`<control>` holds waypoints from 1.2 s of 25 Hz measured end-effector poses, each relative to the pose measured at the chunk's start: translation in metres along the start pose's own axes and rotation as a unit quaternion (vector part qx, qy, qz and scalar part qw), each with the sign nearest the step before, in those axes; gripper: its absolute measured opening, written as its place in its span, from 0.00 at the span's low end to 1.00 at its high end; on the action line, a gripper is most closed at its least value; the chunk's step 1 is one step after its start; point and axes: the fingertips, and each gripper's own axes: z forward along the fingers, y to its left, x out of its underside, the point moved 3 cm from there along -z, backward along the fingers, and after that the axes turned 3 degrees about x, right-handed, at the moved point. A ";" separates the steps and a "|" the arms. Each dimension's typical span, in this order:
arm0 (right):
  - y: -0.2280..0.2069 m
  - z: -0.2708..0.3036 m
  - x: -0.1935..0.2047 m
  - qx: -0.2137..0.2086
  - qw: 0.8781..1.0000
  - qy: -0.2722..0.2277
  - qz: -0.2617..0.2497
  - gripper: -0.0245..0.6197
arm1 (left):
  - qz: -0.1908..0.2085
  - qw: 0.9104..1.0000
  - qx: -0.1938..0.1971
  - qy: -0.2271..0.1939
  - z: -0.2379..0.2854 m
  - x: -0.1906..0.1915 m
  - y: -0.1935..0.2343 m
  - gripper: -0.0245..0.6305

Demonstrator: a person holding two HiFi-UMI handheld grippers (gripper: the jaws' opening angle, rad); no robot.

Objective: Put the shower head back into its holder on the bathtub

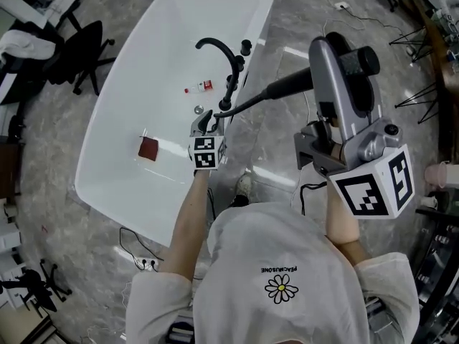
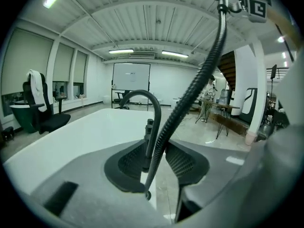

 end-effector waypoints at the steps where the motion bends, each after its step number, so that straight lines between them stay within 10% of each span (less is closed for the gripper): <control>1: 0.003 0.002 0.004 -0.008 1.000 0.004 0.000 0.21 | -0.004 1.000 0.002 0.001 0.001 0.007 -0.004 0.23; 18: 0.049 0.069 0.137 -0.083 0.987 0.138 -0.018 0.21 | -0.187 0.981 -0.041 -0.031 -0.072 0.055 0.010 0.13; 30: 0.038 0.095 0.295 -0.065 0.969 0.238 -0.032 0.21 | -0.205 0.971 -0.080 -0.094 -0.119 0.028 0.057 0.04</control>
